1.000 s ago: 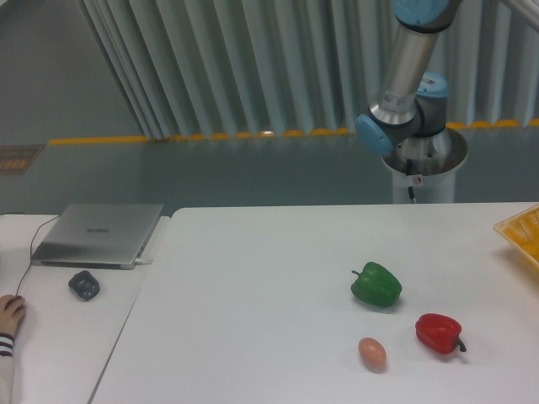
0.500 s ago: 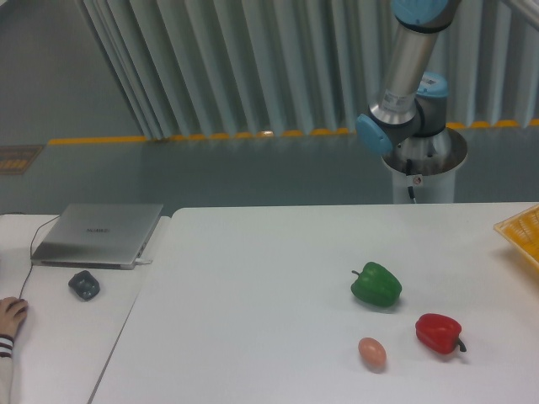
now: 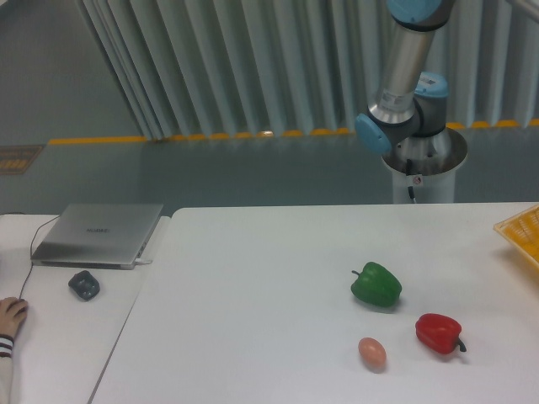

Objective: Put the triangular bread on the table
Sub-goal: 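Lift the bread slice out of the tray with the gripper, then carry the bread beside the green pepper and release it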

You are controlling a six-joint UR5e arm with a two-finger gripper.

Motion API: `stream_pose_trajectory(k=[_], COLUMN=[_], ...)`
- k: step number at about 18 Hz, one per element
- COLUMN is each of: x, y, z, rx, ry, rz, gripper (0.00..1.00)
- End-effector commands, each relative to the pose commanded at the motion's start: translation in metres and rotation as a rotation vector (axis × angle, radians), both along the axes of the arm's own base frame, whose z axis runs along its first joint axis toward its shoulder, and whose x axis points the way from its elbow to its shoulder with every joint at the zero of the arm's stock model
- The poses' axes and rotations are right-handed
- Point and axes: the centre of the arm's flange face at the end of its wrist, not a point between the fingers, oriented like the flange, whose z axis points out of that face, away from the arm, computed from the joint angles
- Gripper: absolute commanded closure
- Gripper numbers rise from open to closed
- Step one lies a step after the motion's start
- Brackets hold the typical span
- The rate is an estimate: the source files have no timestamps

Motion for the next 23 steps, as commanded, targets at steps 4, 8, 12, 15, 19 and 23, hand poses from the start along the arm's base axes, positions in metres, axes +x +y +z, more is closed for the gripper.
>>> stream_pose_trajectory(k=[4,8,12,15,19,23], x=[0.018,0.053,0.102,0.129,0.168,0.191], y=[0.025,0.078,0.143,0.175,0.209,0.23], z=[0.015,0.016,0.011,0.005,0.003,0.001], rx=[0.071,0.083,0.102,0.116,0.13,0.148], ry=[0.005,0.0,0.012,0.021,0.016,0.027], rz=[-0.029,-0.041,-0.023,-0.008,0.019,0.012], gripper=[0.79,0.78,0.78,0.78,0.78,0.76])
